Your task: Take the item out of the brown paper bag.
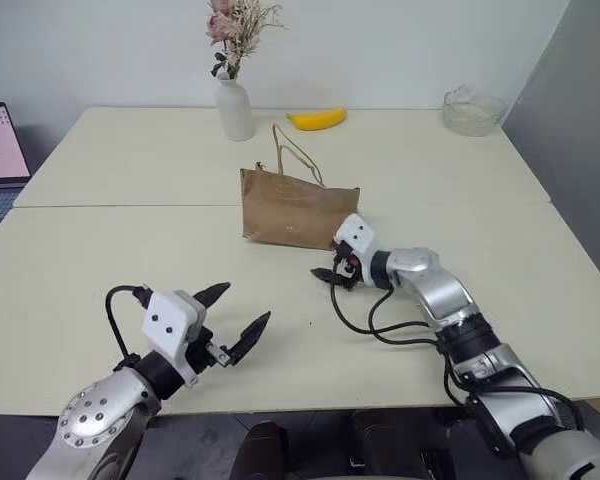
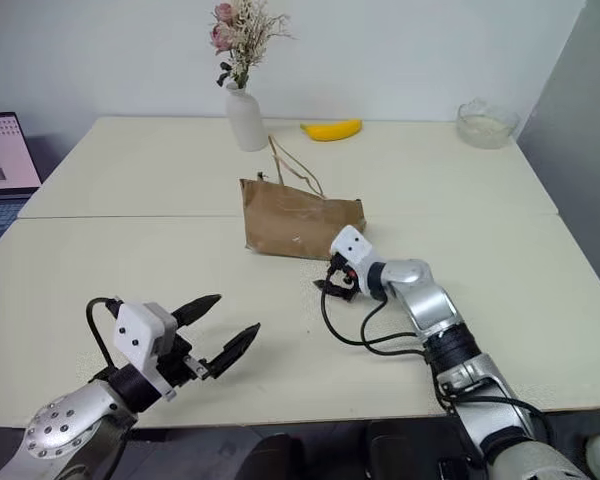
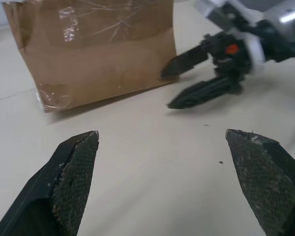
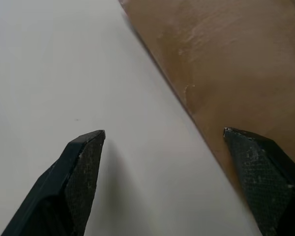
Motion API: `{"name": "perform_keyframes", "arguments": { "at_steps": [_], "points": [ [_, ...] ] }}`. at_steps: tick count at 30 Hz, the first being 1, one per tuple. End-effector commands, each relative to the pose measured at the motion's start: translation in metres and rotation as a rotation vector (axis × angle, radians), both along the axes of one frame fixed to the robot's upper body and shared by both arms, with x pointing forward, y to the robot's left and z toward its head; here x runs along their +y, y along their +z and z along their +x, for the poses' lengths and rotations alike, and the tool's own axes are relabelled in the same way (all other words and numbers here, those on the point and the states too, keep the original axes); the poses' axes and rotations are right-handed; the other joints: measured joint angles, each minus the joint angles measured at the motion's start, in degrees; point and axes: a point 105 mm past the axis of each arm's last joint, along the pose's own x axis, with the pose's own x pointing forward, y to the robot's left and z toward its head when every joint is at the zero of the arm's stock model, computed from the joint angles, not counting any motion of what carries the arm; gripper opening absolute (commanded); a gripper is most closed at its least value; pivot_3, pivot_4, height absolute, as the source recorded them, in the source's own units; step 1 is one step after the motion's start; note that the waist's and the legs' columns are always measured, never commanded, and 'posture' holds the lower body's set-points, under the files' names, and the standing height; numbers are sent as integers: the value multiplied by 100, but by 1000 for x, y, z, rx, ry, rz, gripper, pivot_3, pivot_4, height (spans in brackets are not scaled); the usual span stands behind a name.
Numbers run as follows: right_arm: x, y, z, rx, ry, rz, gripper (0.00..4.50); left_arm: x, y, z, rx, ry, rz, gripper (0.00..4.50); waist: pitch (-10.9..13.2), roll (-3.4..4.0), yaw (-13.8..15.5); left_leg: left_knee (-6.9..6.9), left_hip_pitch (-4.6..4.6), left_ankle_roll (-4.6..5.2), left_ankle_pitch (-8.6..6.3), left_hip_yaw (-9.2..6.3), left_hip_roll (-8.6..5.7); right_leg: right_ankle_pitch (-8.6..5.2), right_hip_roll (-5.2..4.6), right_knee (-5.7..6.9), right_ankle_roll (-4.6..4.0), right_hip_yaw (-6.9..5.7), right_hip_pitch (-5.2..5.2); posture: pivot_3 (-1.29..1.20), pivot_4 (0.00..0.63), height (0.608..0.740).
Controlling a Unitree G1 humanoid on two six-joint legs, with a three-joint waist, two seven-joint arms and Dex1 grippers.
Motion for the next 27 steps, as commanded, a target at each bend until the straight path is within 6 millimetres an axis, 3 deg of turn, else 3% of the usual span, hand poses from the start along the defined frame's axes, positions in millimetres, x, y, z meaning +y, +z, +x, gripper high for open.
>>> {"name": "perform_keyframes", "arguments": {
  "at_steps": [1,6,9,15,20,27],
  "points": [
    [-5,17,13,-82,-36,7,4045,-8,8,-4,-29,-33,-2,4336,0,-1,4,0,0,0,0,0,-1,0,0,1,0,0,0,0,150,740],
    [-11,26,17,-102,-56,27,4045,-10,6,-3,-26,-39,-7,4336,0,0,5,1,-1,0,0,3,-1,0,0,0,1,3,1,0,150,740],
    [-11,36,8,-95,-23,64,4045,-10,8,1,-31,-37,-6,4336,0,0,11,0,-2,0,0,2,-1,1,0,-1,1,2,0,0,150,740],
    [-29,66,-49,-119,70,172,4045,5,43,46,-141,-3,5,4336,0,-1,88,1,-7,0,0,-17,-2,-1,0,-2,2,-15,3,0,150,740],
    [-35,92,-94,-164,128,275,4094,27,89,107,-266,28,93,3170,-1,-2,75,4,-1,-1,1,-18,-6,1,7,3,5,-15,7,0,150,740],
    [-41,100,-107,-187,61,302,4094,41,126,193,-354,42,264,896,-2,-5,40,1,-11,-1,1,-10,-19,3,19,-9,7,-19,4,0,150,740]
  ]
}}
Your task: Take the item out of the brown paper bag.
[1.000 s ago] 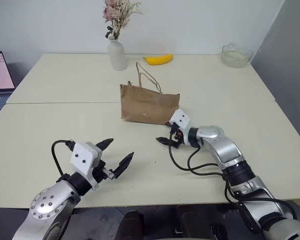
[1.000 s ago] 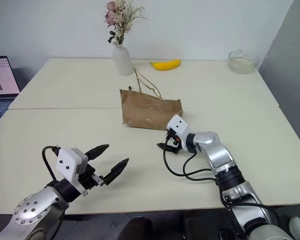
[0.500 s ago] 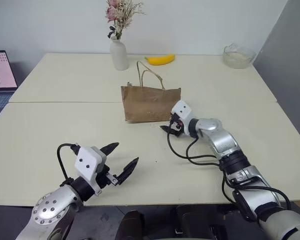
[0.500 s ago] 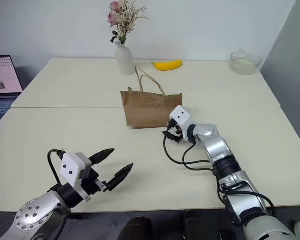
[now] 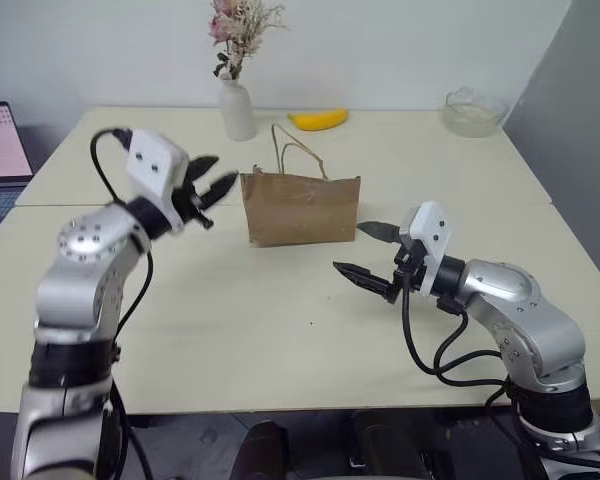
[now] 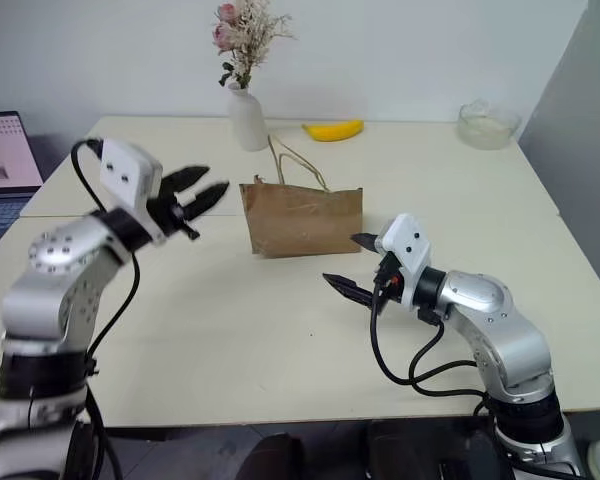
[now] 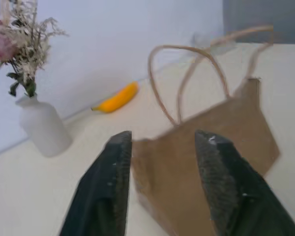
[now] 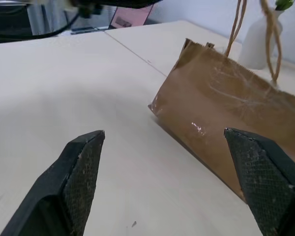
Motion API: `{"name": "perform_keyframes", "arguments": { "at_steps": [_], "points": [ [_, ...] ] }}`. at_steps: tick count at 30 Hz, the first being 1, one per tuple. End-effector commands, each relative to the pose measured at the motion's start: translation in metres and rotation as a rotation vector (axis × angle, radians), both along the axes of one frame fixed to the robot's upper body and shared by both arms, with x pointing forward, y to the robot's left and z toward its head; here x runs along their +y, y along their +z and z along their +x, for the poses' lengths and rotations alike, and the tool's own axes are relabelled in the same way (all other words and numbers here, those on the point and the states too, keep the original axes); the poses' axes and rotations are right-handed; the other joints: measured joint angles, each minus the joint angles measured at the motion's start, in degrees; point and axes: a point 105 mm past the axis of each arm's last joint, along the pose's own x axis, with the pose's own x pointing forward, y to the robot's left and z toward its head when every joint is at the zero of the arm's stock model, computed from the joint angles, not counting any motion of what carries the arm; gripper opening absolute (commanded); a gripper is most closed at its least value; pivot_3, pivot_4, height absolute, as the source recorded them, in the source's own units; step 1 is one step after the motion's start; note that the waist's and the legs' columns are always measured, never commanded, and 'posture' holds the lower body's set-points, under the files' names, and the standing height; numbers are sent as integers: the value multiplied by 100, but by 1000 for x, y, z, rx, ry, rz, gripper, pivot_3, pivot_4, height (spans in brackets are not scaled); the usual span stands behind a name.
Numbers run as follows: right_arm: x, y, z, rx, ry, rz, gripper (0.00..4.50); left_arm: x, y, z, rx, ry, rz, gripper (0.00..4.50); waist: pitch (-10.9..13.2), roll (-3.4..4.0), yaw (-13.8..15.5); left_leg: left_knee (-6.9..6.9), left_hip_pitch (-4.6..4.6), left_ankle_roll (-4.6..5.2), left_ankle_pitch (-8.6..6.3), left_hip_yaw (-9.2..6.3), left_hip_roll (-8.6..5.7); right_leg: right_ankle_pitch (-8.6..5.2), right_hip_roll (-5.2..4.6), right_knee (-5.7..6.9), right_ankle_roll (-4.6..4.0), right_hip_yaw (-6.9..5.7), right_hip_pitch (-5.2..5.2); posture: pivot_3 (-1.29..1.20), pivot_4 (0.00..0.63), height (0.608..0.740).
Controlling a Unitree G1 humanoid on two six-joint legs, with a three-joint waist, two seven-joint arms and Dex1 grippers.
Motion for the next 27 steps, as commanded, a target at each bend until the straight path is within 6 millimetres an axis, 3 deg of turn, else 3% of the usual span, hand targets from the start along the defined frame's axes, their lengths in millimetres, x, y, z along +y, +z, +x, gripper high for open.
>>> {"name": "perform_keyframes", "arguments": {
  "at_steps": [1,3,7,11,17,21,27],
  "points": [
    [-3,10,-6,-40,-30,20,4094,5,8,28,-42,7,135,554,0,0,-3,0,-2,0,0,0,1,-1,-2,0,1,4,0,0,150,740],
    [-5,9,-6,-37,-53,18,4094,5,9,47,-36,27,219,21,0,-1,1,-2,-7,1,-1,7,5,-2,-4,-7,4,10,-5,0,150,740],
    [-8,6,-7,-30,-101,27,4094,-8,6,69,-6,28,317,21,0,-4,11,2,-45,2,-1,20,-1,-5,-8,-15,12,1,-22,0,150,740],
    [-9,1,-10,-20,-116,23,4094,-26,-6,74,40,-33,359,21,-2,-6,6,7,-97,2,-1,26,-3,-6,-11,-13,19,4,-75,0,150,740],
    [-18,-4,-17,-1,-142,-1,4094,-43,-30,57,149,-263,477,21,-1,-7,-13,6,-104,1,-1,32,-2,-6,-9,11,19,9,-102,0,150,740],
    [-22,-7,-24,25,-115,-30,4094,-42,-32,40,213,-422,495,21,-1,-7,-15,8,-99,2,0,33,-1,-7,-7,20,19,8,-99,0,150,740],
    [-31,-14,-33,79,-56,-92,4094,-32,-51,3,351,-670,598,21,-2,-7,-31,16,-92,2,0,36,-2,-7,-7,24,19,15,-94,0,150,740]
  ]
}}
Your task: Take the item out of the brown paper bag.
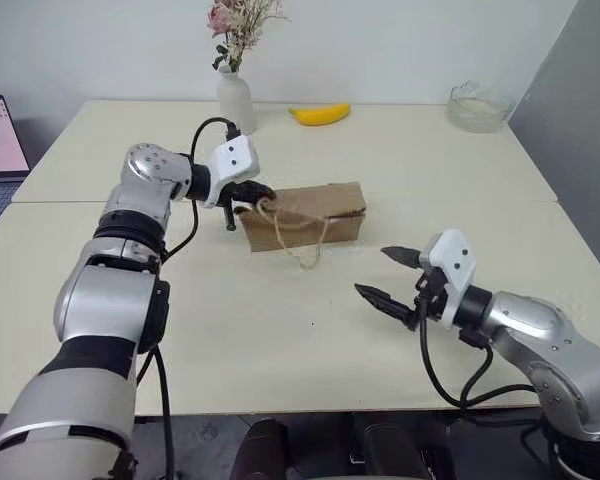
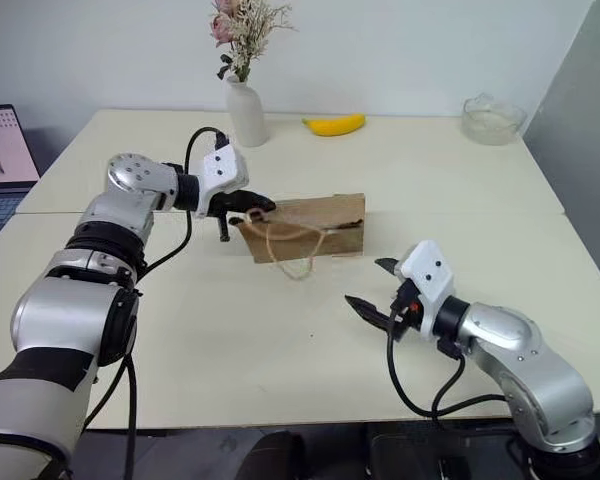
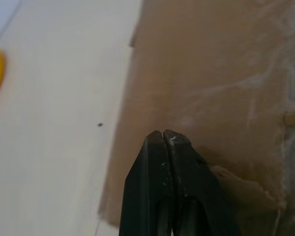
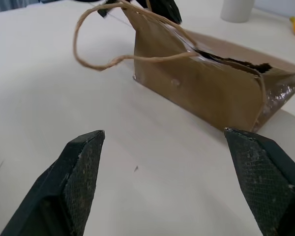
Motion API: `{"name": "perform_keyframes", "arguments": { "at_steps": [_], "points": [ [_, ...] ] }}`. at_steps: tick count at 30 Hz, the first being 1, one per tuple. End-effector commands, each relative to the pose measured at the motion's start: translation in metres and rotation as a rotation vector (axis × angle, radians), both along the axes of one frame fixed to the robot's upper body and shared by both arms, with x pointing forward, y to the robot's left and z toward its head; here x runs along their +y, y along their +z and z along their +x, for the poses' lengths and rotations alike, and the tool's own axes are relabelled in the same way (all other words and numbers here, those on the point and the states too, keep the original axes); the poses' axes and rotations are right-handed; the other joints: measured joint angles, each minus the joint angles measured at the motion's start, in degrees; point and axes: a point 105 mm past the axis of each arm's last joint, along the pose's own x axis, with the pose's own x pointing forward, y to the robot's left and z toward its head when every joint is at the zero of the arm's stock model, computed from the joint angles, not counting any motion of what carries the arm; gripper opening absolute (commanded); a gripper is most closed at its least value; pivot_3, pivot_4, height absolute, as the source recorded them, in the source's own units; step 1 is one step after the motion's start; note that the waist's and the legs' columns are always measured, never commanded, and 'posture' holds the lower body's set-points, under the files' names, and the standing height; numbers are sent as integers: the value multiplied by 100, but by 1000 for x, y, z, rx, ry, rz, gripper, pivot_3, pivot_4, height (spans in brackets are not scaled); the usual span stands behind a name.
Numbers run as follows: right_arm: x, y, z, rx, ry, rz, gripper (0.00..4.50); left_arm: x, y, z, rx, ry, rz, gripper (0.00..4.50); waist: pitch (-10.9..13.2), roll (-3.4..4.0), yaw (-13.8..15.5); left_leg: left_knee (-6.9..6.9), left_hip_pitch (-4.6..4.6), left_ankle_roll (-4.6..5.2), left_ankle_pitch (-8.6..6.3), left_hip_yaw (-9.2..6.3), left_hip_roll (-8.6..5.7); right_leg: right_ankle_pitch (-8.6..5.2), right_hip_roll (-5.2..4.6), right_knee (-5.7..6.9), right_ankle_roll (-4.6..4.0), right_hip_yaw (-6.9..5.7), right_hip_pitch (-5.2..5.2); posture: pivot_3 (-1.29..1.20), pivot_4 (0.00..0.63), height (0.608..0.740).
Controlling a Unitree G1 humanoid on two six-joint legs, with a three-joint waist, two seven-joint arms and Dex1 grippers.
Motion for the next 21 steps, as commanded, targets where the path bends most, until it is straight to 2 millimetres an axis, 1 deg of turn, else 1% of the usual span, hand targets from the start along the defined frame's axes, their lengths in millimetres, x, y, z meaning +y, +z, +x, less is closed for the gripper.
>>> {"name": "perform_keyframes", "arguments": {
  "at_steps": [1,5,7,10,11,13,14,16,18,19,20,21],
  "points": [
    [-3,9,-8,-21,50,-15,4094,4,-4,-23,74,-121,37,21,0,0,-16,0,3,0,0,-2,2,0,0,2,0,3,0,0,150,740],
    [-11,9,-8,-12,63,-45,4094,2,-24,-54,155,-181,25,21,0,1,-26,3,6,0,0,-13,9,0,0,8,0,10,0,0,150,740],
    [-14,9,-9,-7,82,-64,4094,2,-33,-69,171,-172,28,21,0,0,-13,5,4,0,1,-20,14,0,-3,11,0,8,1,0,150,740],
    [-14,10,-14,2,114,-79,4094,12,-37,-82,95,-139,94,637,0,0,-1,10,4,-1,1,-31,15,0,-2,13,-1,1,2,0,150,740],
    [-14,9,-16,11,123,-79,4094,14,-32,-87,58,-126,80,958,0,0,2,12,5,0,1,-32,15,1,-3,14,-1,1,3,0,150,740],
    [-13,6,-21,37,144,-83,4094,12,-19,-99,-4,-109,27,1448,-1,-1,0,12,8,0,1,-33,15,1,-3,14,-2,0,6,0,150,740],
    [-12,4,-24,51,158,-85,4094,10,-15,-107,-26,-111,8,1824,-2,-2,2,12,7,0,1,-31,16,1,-5,13,-2,1,6,0,150,740],
    [-9,1,-28,72,185,-84,4094,4,-15,-120,-65,-128,-2,2437,-2,-1,6,12,9,0,1,-30,15,1,-10,12,-2,1,10,0,150,740],
    [-3,-1,-33,96,223,-74,4094,-1,-30,-137,-111,-194,52,3031,-5,-1,6,12,16,-1,1,-26,11,2,-10,11,-1,4,16,0,150,740],
    [1,-2,-36,109,246,-73,4094,-4,-39,-146,-103,-221,54,3325,-5,-1,-2,10,26,-1,1,-21,11,2,-12,8,0,9,23,0,150,740],
    [2,-2,-37,116,259,-74,4094,-7,-45,-152,-94,-236,51,3325,-5,-1,-3,8,34,-1,0,-18,12,2,-14,6,0,12,31,0,150,740],
    [4,-3,-40,127,275,-77,4094,-9,-55,-159,-96,-269,82,3325,-6,-3,2,7,39,-1,0,-19,14,2,-14,7,0,11,36,0,150,740]
  ]
}}
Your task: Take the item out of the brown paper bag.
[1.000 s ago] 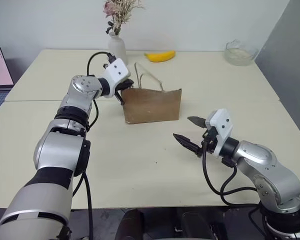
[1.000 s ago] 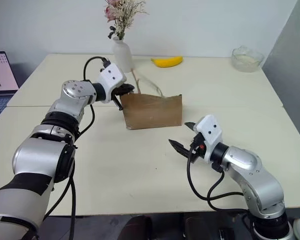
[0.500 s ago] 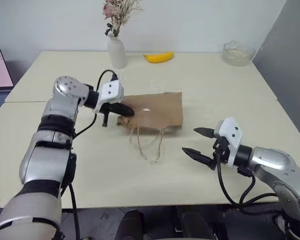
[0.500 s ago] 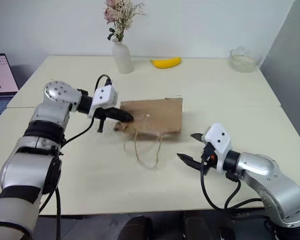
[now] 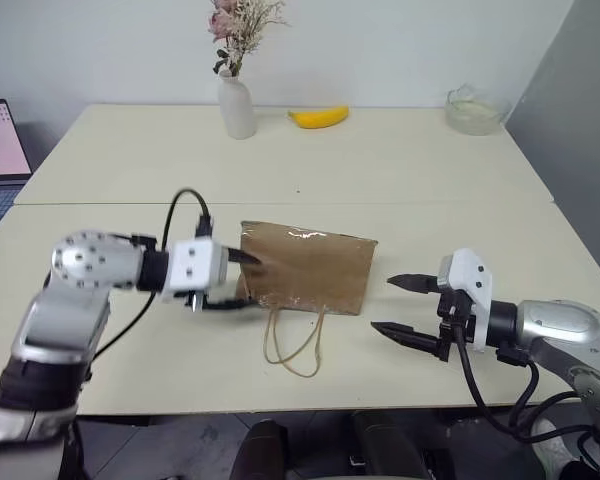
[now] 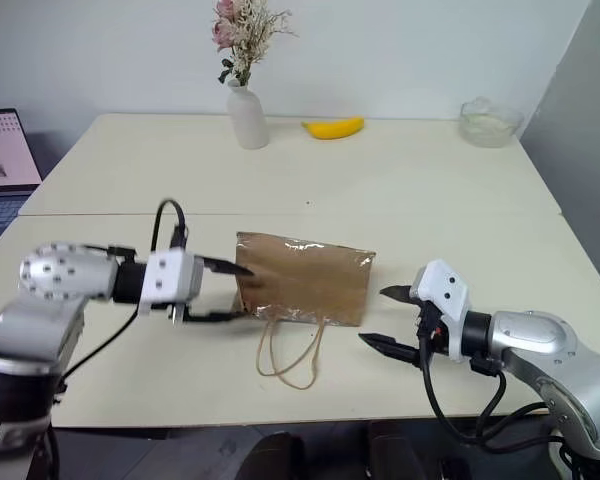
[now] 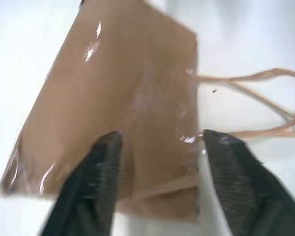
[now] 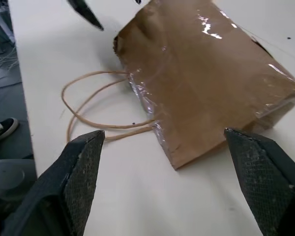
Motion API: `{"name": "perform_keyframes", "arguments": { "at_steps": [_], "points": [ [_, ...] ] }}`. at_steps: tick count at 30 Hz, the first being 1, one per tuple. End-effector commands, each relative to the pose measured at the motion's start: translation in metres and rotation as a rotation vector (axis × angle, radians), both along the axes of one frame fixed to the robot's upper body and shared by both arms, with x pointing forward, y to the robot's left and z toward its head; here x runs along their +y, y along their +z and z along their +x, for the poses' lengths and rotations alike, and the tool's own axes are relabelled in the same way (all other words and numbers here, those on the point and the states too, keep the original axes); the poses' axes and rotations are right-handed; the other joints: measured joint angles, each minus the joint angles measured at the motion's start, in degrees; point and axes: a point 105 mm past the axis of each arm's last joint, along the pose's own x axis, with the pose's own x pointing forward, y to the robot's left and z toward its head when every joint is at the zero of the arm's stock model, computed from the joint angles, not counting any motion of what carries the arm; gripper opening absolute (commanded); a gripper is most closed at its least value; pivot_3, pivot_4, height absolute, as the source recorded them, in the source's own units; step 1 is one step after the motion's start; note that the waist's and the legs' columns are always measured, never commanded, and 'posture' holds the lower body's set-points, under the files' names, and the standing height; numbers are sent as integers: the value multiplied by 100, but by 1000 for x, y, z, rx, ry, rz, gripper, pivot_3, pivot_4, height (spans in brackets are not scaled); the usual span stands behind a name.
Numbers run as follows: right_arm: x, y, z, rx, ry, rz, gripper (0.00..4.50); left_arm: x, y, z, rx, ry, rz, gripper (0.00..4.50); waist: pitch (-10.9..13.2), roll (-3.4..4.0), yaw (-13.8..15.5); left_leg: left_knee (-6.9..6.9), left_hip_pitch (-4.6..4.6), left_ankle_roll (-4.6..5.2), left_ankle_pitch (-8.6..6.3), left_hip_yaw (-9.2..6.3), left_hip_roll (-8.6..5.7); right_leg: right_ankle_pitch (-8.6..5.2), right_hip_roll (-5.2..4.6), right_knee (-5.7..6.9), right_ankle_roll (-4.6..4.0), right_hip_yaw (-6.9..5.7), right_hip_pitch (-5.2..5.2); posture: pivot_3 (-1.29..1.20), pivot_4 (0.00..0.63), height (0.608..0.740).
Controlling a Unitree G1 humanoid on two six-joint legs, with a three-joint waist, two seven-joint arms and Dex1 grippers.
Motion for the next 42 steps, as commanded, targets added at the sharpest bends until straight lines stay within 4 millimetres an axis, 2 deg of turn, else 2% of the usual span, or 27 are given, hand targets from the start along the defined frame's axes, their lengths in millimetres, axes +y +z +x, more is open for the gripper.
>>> {"name": "perform_keyframes", "arguments": {
  "at_steps": [1,3,7,9,11,17,24,27,31,39,42],
  "points": [
    [10,4,-13,8,88,-1,4094,-11,-13,-19,-76,-110,52,3325,-1,-2,11,0,1,0,0,-4,1,0,0,0,0,-4,2,0,150,740],
    [12,4,-15,18,103,-3,4094,-12,-22,-21,-106,-146,91,3325,0,-2,29,0,23,0,0,-8,2,0,0,0,-1,-9,22,0,150,740],
    [13,4,-18,33,119,-9,4094,-14,-26,-14,-169,-186,131,3325,0,-5,58,-2,69,0,0,-15,0,-7,1,-7,-13,-15,70,0,150,740],
    [12,4,-19,39,123,-17,4094,-15,-27,-12,-186,-206,140,3325,-1,-7,51,-2,69,0,0,-10,0,-18,1,-10,-32,-10,70,0,150,740],
    [12,4,-19,43,124,-21,4094,-15,-30,-12,-194,-229,157,3325,-2,-7,40,-4,68,0,0,-3,-1,-1,1,-12,-3,-4,68,0,150,740],
    [10,4,-22,59,126,-31,4094,-13,-39,-16,-205,-292,200,3325,-1,-7,33,-17,61,1,-1,-5,3,-2,1,-23,-3,-7,63,0,150,740],
    [7,2,-25,82,125,-30,4094,-7,-14,-14,-225,-263,135,3325,-2,-7,26,-13,64,1,-1,-8,3,-1,1,-18,-2,-9,65,0,150,740],
    [7,-1,-25,90,129,-33,4094,-4,-23,-23,-197,-292,161,3325,-2,-5,21,-14,65,1,-1,-4,3,-1,1,-20,-2,-5,65,0,150,740],
    [9,0,-24,86,136,-27,4094,-11,-40,-33,-164,-316,146,3325,-2,-6,20,-17,63,1,-1,-2,4,-2,1,-24,-3,-5,64,0,150,740],
    [13,0,-25,81,152,-26,4094,-33,-51,-16,-259,-340,118,3325,-7,-11,48,-10,65,1,-1,-5,0,1,1,-21,1,-8,70,0,150,740],
    [14,0,-25,82,155,-26,4094,-31,-57,-15,-262,-367,145,2755,-7,-11,43,-12,63,1,-1,-3,1,1,1,-23,1,-6,67,0,150,740]
  ]
}}
